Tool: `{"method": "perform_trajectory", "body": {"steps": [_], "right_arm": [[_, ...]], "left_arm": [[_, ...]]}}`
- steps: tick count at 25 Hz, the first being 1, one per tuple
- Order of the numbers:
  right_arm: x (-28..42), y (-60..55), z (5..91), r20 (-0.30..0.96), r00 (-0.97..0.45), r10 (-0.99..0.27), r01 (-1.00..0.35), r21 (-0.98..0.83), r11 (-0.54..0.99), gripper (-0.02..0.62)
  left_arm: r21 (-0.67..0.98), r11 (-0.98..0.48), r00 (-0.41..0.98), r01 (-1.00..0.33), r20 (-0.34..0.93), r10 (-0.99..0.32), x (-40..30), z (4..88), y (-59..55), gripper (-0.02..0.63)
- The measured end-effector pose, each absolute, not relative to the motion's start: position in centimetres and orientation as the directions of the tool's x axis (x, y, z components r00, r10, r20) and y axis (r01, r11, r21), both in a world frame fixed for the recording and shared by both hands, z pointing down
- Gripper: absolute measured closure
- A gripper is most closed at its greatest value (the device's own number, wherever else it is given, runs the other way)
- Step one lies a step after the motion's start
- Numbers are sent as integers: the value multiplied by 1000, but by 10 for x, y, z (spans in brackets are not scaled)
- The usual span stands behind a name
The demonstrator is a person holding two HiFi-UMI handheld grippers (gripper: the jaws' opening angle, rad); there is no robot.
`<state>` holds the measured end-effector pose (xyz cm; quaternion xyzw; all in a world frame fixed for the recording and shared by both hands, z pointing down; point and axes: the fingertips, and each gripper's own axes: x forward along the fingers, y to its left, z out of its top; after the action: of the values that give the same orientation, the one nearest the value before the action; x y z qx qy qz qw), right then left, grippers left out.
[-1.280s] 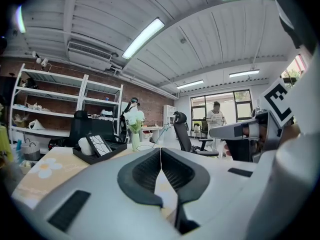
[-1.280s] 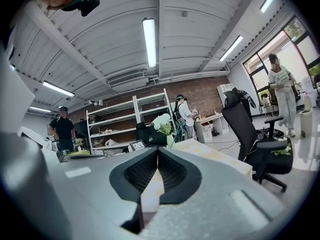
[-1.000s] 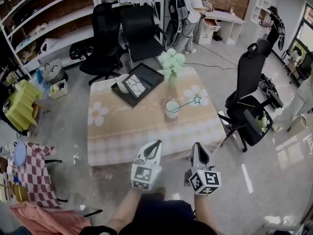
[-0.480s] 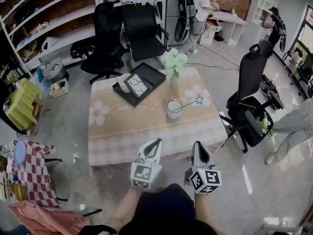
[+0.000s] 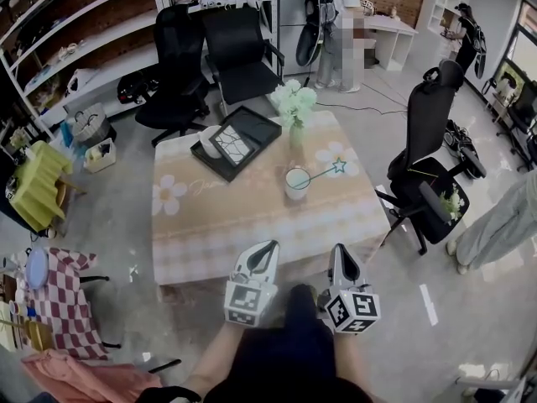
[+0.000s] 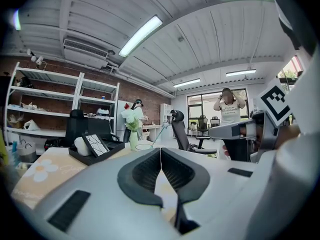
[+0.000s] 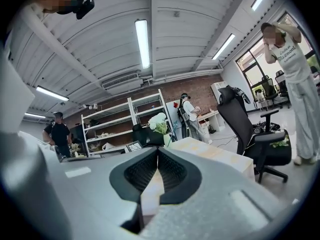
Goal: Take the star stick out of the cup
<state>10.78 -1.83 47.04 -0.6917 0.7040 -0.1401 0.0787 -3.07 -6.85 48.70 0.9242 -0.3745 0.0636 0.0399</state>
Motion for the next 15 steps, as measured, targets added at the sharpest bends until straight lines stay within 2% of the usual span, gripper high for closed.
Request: {"method": "perform_trajectory", "body": {"steps": [15], "right_arm": [[122,-49,470,105,-34,-994,-952,-307,0,594]], "left_arm": [[66,-708,708,-704,153,-690,-13,490,-98,595]]}}
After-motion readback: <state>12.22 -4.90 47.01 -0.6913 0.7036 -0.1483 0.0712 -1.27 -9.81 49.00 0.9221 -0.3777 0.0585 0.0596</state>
